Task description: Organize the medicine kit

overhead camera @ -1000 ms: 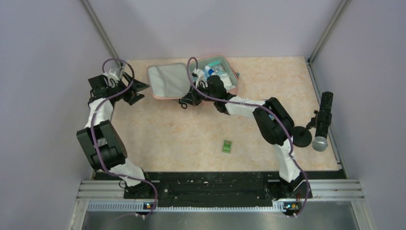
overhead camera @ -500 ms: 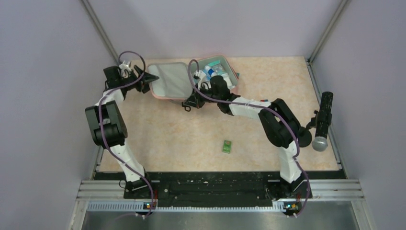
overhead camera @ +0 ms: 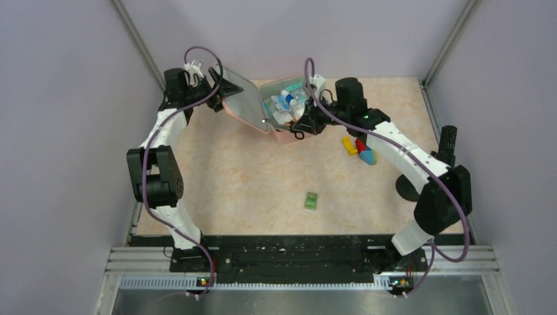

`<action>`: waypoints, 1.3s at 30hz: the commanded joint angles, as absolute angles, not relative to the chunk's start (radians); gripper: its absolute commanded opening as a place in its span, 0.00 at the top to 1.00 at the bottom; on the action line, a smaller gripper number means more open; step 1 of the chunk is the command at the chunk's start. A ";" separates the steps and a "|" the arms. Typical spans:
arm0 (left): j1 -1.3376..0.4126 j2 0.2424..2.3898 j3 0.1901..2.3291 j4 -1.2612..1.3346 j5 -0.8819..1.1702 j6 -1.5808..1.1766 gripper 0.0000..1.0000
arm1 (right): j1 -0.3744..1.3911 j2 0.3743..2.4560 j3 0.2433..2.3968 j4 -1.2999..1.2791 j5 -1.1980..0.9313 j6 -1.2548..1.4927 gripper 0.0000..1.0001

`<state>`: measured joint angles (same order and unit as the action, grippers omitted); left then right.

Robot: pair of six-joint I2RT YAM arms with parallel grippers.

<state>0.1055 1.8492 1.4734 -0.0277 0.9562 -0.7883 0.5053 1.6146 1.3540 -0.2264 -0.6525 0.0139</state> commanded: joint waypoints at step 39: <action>0.011 1.808 1.711 -0.053 0.796 -0.790 0.01 | 0.595 1.985 2.072 -0.251 -0.337 0.511 1.00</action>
<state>0.0113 1.8565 1.6665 -0.1719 0.7704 -0.7345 0.5602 1.9484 1.9636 -0.2474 -0.4179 0.4656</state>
